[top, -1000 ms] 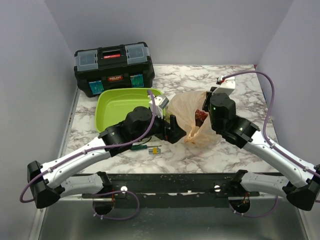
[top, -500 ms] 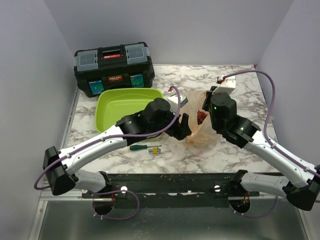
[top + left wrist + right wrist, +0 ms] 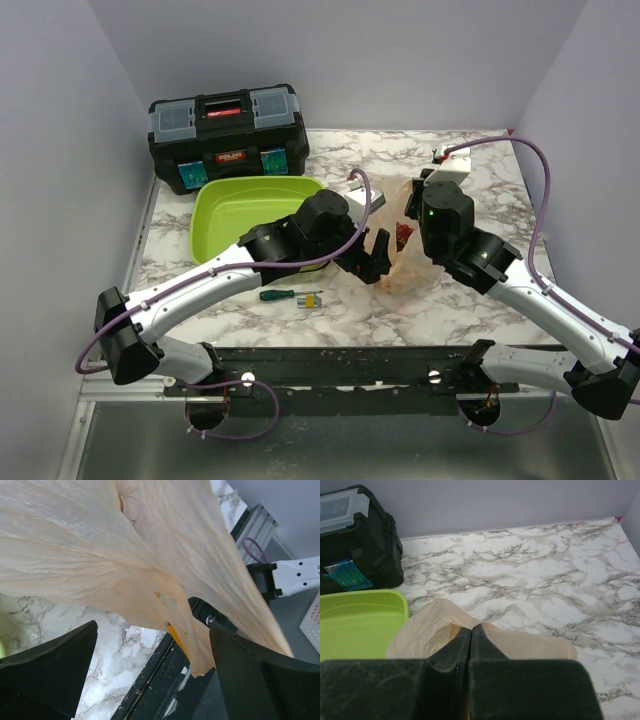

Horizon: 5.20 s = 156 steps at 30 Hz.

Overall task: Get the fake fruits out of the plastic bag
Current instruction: Adjust the plastic bag at the center of the board, then take out the fake fruit from the plastic bag.

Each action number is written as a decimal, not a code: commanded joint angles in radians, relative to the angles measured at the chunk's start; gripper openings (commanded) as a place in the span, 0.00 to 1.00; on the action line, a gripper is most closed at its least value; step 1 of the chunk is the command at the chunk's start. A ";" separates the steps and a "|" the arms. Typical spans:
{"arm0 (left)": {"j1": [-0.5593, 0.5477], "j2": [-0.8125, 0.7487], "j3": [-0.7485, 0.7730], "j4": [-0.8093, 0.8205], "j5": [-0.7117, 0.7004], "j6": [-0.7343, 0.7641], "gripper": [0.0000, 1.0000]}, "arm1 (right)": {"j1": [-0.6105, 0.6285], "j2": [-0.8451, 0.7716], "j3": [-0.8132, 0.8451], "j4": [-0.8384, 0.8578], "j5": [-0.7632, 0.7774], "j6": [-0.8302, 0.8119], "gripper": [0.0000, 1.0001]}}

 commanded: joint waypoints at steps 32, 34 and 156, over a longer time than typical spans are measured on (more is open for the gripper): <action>0.180 0.006 0.178 -0.244 0.061 -0.021 0.00 | -0.092 0.064 0.091 0.322 -0.109 -0.395 0.01; 0.204 0.011 0.223 -0.289 0.072 -0.015 0.00 | -0.128 0.093 0.126 0.349 -0.132 -0.470 0.01; 0.274 -0.249 -0.279 -0.130 -0.011 0.225 0.00 | 0.118 0.082 -0.421 -0.136 -0.585 0.426 0.27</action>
